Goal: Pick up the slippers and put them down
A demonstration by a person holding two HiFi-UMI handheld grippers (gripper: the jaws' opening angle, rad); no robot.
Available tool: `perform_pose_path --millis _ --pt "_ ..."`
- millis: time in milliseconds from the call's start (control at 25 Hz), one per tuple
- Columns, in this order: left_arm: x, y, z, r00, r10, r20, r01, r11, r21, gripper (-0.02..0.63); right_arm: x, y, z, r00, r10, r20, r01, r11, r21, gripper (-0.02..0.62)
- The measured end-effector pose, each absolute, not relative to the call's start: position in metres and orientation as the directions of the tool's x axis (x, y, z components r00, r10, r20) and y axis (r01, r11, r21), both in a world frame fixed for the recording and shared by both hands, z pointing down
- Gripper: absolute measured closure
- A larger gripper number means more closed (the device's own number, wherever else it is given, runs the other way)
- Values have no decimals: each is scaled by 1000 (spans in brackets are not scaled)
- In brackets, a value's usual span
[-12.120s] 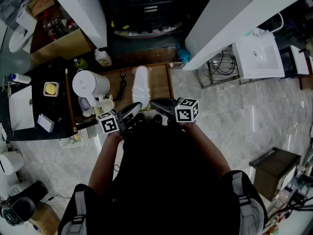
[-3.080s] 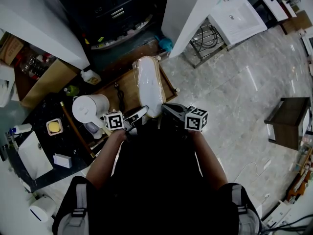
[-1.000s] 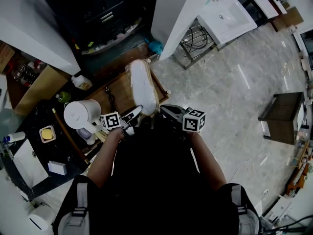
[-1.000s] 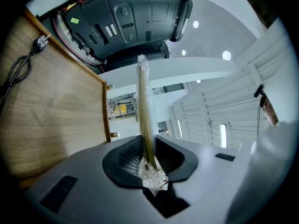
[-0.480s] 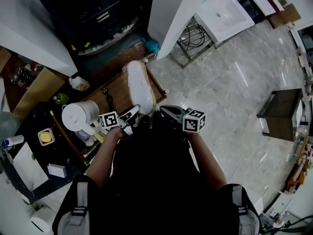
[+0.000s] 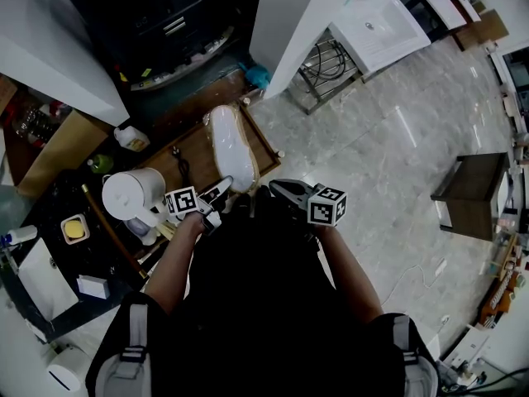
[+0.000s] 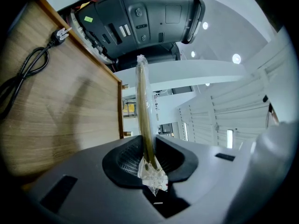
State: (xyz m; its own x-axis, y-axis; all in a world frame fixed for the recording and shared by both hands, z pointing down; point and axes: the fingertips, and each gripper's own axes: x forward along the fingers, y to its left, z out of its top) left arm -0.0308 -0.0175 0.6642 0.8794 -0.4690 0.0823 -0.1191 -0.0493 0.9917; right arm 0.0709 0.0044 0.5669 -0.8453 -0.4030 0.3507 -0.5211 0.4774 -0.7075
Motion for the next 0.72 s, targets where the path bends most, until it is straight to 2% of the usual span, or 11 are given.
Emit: perform_pose_path --millis 120,240,400,720 --pt "-36 -19 675 872 -472 127 -172 -53 984 528 72 6 568 -845 -398 357 -524 479 -704 588" --pt "-33 -19 676 871 -480 106 -140 -36 989 528 73 7 568 -844 -394 364 -527 480 -701 589" --pt "-36 -17 687 865 -475 162 -196 -23 980 528 74 8 567 -843 -391 369 -529 481 -699 588" --pt "-35 -20 698 859 -483 170 -194 1 981 528 76 10 568 -840 -396 372 -534 478 -697 588"
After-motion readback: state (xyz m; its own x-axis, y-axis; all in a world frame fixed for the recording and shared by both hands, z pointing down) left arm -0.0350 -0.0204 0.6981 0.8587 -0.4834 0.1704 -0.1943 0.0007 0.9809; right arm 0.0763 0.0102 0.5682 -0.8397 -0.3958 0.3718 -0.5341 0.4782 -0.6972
